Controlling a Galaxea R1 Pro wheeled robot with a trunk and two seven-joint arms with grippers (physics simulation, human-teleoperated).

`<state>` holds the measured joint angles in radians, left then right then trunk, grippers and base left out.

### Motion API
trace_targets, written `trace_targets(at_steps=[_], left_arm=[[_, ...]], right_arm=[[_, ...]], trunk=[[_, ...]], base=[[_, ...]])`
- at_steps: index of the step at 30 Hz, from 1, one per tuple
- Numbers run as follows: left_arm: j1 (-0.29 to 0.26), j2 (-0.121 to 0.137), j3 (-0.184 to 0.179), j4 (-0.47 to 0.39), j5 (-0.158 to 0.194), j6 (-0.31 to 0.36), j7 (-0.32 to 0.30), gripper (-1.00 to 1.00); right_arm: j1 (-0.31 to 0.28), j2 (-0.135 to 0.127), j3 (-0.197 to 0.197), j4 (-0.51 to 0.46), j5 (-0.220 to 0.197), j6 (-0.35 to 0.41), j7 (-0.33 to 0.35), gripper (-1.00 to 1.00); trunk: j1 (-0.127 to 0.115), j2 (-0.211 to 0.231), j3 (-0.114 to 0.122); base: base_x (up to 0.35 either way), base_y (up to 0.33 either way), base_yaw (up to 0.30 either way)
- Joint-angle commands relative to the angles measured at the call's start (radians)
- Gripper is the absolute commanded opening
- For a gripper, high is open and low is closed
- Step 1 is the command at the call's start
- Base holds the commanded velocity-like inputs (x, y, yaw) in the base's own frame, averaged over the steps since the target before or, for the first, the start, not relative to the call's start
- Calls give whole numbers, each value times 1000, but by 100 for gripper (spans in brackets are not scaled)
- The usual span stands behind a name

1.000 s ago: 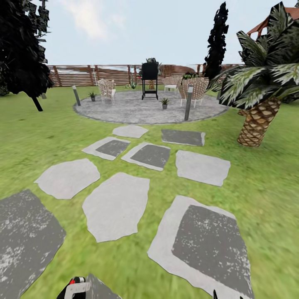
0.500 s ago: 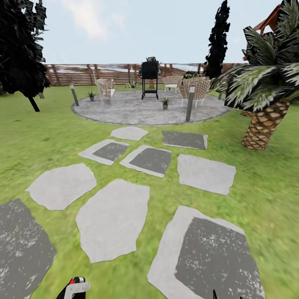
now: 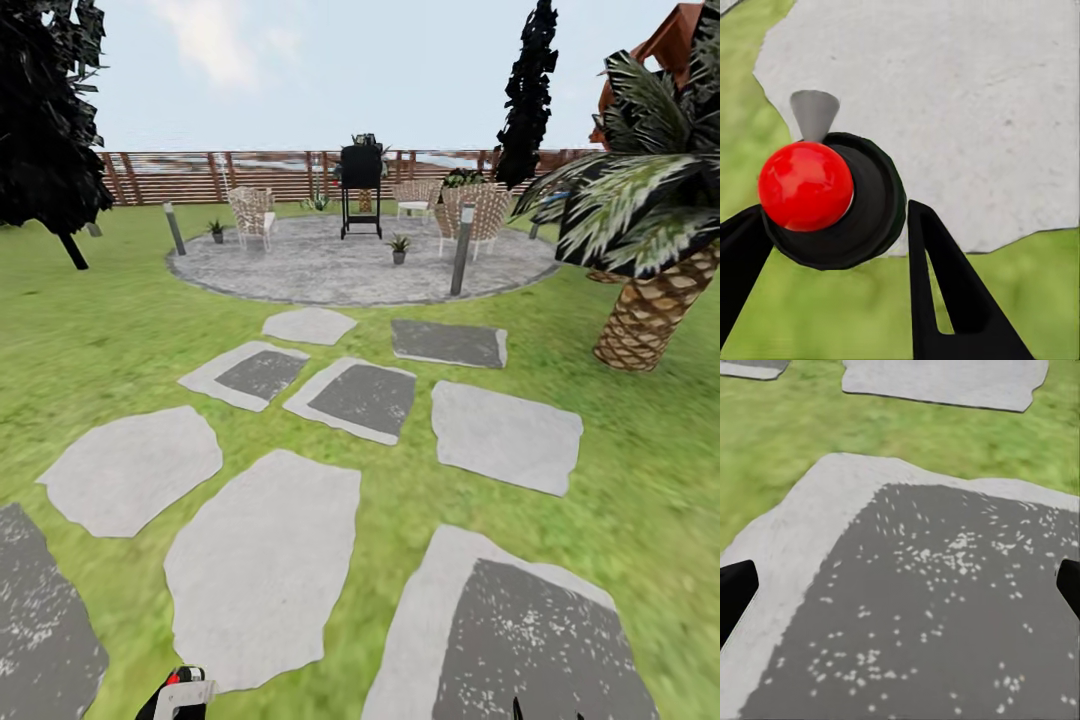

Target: Pick up the pesticide atomizer in the garden and spray insectifuge to fully cover both potted plants in the garden.

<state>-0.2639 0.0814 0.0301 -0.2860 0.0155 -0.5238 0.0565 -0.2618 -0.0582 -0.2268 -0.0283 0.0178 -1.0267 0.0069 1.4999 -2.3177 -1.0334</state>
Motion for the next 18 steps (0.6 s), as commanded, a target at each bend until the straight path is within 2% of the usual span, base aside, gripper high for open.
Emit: trace_targets(at_steps=[1, 18], left_arm=[[-1, 0, 1, 1, 1, -3, 0, -100], [0, 0, 1, 1, 1, -3, 0, -100]], right_arm=[[-1, 0, -3, 1, 2, -3, 1, 100], [-1, 0, -3, 1, 2, -3, 1, 100]], trunk=[[0, 0, -1], [0, 0, -1]], base=[[339, 0, 0], [339, 0, 0]])
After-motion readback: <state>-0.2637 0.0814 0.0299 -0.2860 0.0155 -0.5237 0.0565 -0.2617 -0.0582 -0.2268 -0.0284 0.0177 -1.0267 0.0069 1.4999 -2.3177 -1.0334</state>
